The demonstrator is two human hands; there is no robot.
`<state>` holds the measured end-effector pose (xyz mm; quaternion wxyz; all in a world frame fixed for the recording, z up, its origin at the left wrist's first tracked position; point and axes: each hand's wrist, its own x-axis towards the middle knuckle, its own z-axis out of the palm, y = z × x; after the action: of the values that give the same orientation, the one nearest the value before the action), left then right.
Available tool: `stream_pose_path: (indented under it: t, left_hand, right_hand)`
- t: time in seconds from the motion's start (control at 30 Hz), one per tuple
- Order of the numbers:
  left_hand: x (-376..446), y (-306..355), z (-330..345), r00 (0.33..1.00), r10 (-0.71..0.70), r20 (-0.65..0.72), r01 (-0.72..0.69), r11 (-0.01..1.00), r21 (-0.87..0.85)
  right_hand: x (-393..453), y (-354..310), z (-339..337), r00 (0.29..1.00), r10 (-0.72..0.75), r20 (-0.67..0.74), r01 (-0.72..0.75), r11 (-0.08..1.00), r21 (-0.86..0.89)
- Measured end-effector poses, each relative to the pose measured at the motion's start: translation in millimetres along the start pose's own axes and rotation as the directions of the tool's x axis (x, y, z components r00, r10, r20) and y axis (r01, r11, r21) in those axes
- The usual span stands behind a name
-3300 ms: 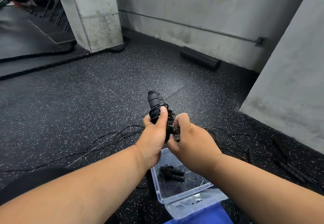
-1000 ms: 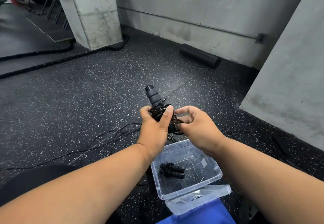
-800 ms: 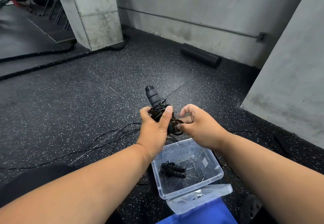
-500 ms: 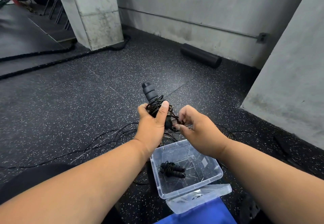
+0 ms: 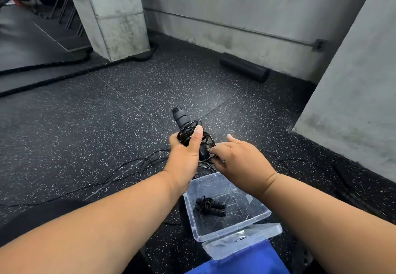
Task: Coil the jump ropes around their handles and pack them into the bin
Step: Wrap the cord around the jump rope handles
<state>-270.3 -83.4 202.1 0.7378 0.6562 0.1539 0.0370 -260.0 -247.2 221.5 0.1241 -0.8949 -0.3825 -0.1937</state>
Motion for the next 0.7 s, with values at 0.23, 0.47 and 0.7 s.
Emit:
stream_pose_path:
  t: [0.23, 0.47, 0.7]
  left_hand:
    - [-2, 6, -3, 0.998, 0.055, 0.014, -0.056, 0.997, 0.056]
    - [7, 7, -9, 0.997, 0.067, 0.046, -0.072, 0.989, 0.132]
    - [15, 24, -11, 0.983, -0.042, 0.177, 0.053, 0.997, -0.055]
  right_hand:
    - [2, -5, -14, 0.993, 0.085, 0.079, -0.093, 0.991, 0.101]
    - [-4, -10, -21, 0.962, 0.170, 0.215, -0.241, 0.899, 0.366]
    - [4, -21, -40, 0.811, 0.442, 0.384, -0.544, 0.324, 0.775]
